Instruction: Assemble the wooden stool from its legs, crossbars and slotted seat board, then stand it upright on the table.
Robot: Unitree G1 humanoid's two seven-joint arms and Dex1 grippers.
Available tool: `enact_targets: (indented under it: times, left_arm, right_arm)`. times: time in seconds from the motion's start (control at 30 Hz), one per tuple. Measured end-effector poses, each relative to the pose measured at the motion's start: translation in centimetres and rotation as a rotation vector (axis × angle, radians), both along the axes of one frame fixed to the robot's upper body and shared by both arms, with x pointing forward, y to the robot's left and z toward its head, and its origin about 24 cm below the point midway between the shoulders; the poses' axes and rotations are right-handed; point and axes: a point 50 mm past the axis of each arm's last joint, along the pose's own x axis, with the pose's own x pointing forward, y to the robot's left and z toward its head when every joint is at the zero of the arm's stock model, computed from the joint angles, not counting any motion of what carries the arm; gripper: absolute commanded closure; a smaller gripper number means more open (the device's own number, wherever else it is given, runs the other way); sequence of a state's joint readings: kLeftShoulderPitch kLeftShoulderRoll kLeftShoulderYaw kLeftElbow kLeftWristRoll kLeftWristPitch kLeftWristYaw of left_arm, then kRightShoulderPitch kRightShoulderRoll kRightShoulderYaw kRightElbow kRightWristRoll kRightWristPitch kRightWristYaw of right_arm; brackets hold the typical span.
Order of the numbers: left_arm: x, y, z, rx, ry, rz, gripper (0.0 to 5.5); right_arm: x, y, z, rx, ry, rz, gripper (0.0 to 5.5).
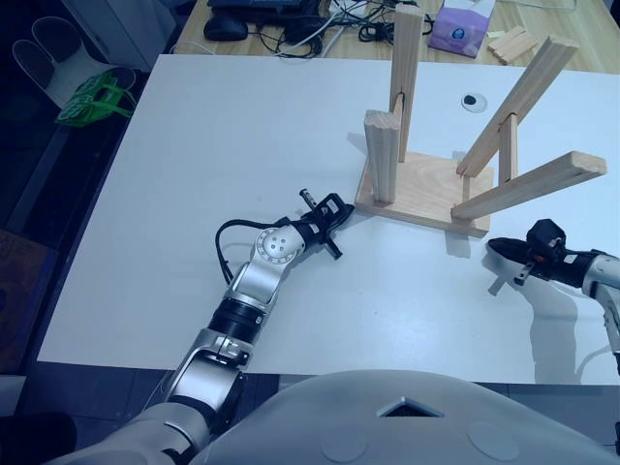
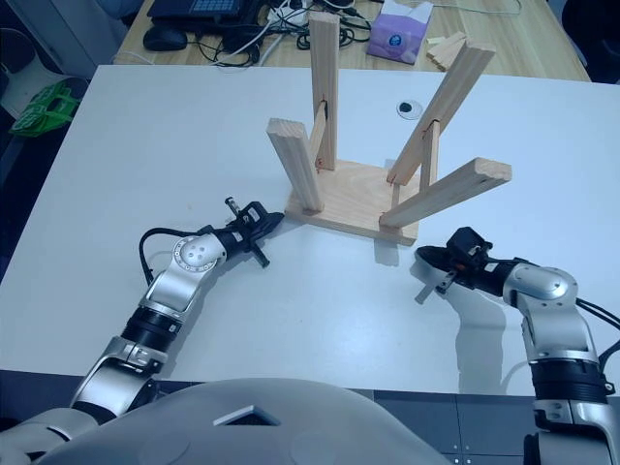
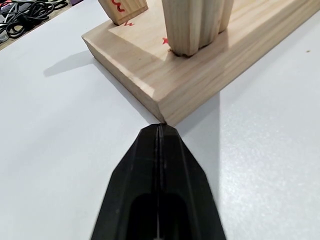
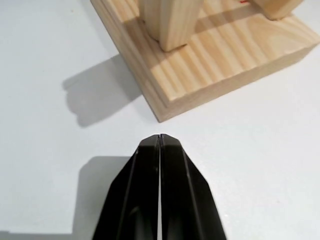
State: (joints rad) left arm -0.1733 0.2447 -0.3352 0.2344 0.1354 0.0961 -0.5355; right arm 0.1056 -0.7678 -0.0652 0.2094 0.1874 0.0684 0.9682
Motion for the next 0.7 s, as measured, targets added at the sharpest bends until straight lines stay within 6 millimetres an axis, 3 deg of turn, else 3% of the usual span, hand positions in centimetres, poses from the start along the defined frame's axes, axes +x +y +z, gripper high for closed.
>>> enact_targets:
  times: [0.17,0.47,0.7]
  left_arm:
    - [0.0,0.0,0.0,0.004,-0.003,0.005,5.48]
    - [0.6,0.3,0.0,0.019,-0.022,0.061,5.48]
    - [0.4,-0.7,0.0,-0.004,-0.013,0.031,5.48]
  right_arm:
    - [0.5,-0.9,0.1,-0.028,-0.016,-0.024,5.50]
    - [0.8,0.2,-0.5,-0.025,-0.028,-0.006,5.50]
    - [0.9,0.6,-0.6,-0.023,-0.034,0.004,5.50]
